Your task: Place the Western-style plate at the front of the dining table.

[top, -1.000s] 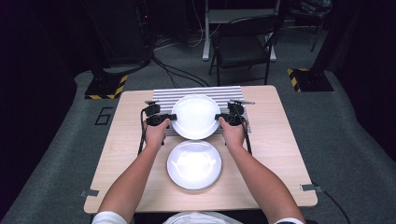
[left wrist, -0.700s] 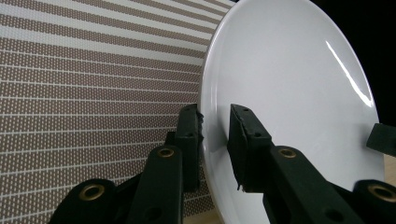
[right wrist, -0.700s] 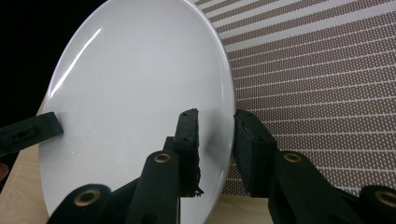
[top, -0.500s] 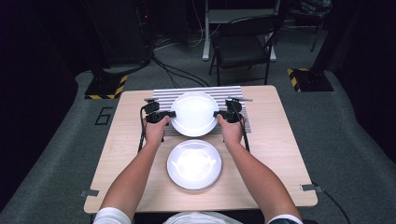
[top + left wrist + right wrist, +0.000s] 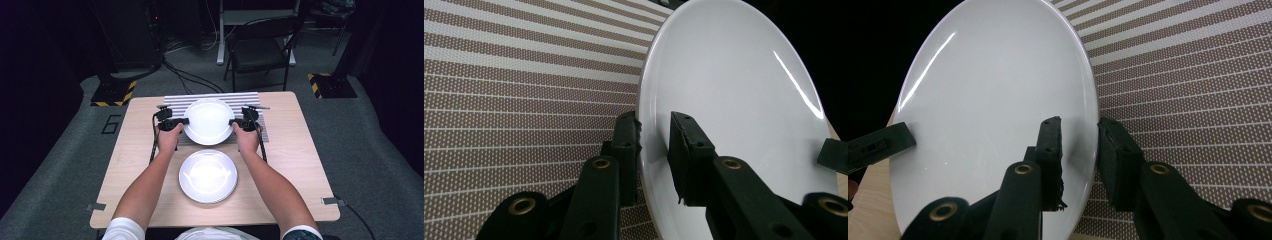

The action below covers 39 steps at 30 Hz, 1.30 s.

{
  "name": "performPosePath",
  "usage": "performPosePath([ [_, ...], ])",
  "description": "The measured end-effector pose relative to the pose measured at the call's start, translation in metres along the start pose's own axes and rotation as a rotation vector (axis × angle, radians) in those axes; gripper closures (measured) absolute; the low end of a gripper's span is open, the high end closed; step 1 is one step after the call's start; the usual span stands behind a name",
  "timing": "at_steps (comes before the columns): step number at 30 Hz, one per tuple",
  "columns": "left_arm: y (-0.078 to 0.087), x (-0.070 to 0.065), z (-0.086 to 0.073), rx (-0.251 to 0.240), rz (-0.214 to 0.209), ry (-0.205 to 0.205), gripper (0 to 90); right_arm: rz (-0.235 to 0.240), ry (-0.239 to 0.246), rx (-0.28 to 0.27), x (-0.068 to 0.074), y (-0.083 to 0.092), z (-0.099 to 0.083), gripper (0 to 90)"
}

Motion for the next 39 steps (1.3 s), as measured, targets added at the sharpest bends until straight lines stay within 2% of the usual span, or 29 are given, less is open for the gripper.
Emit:
performPosePath([
  [1, -0.001, 0.0, 0.0, 0.003, -0.001, 0.0, 73.6, -0.006, -0.009, 0.004, 0.0, -0.001, 0.0, 72.2],
  [3, -0.003, 0.001, -0.002, 0.001, 0.001, 0.015, 73.6, -0.005, 0.002, -0.005, -0.002, -0.003, 0.0, 72.2],
  [7, -0.007, 0.0, -0.004, 0.005, 0.001, 0.021, 73.6, -0.01, 0.009, -0.007, -0.005, -0.006, 0.0, 72.2],
  [9, -0.008, 0.001, -0.005, 0.007, -0.006, 0.006, 73.6, -0.021, 0.0, -0.003, -0.006, -0.006, 0.0, 72.2],
  [11, -0.009, 0.0, -0.006, 0.004, -0.003, 0.013, 73.6, -0.02, -0.002, -0.006, -0.007, -0.007, 0.0, 72.2],
  [16, -0.011, 0.002, -0.008, 0.005, 0.007, -0.007, 73.4, -0.035, 0.038, -0.01, -0.006, -0.009, -0.002, 72.1],
  [20, -0.012, 0.003, -0.008, -0.001, 0.009, -0.012, 73.4, -0.038, 0.036, -0.007, -0.005, -0.011, -0.003, 72.2],
  [24, -0.013, 0.004, -0.008, -0.004, 0.014, -0.033, 73.4, -0.048, 0.065, -0.009, -0.005, -0.014, -0.006, 72.1],
  [27, -0.014, 0.005, -0.01, -0.003, 0.022, -0.025, 73.3, -0.053, 0.068, -0.007, -0.005, -0.016, -0.007, 72.1],
  [28, -0.015, 0.005, -0.01, 0.001, 0.022, -0.036, 73.2, -0.056, 0.067, -0.009, -0.005, -0.017, -0.008, 72.1],
  [36, -0.019, 0.007, -0.014, 0.011, 0.024, -0.041, 72.9, -0.07, 0.076, -0.003, -0.007, -0.02, -0.01, 72.0],
  [37, -0.02, 0.007, -0.014, 0.009, 0.027, -0.032, 72.8, -0.073, 0.079, -0.003, -0.007, -0.021, -0.01, 72.0],
  [39, -0.02, 0.007, -0.015, 0.009, 0.029, -0.046, 72.5, -0.078, 0.085, 0.0, -0.007, -0.021, -0.011, 72.0],
])
Point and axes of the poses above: each handheld gripper's, and its own axes: y roughly backward along the jaws, z roughly out of its top, x roughly to its left, the point moved 2 cm from there along -y, roughly forward along the jaws, and after that the axes turned 11 degrees about -x, right-handed, at the moved point
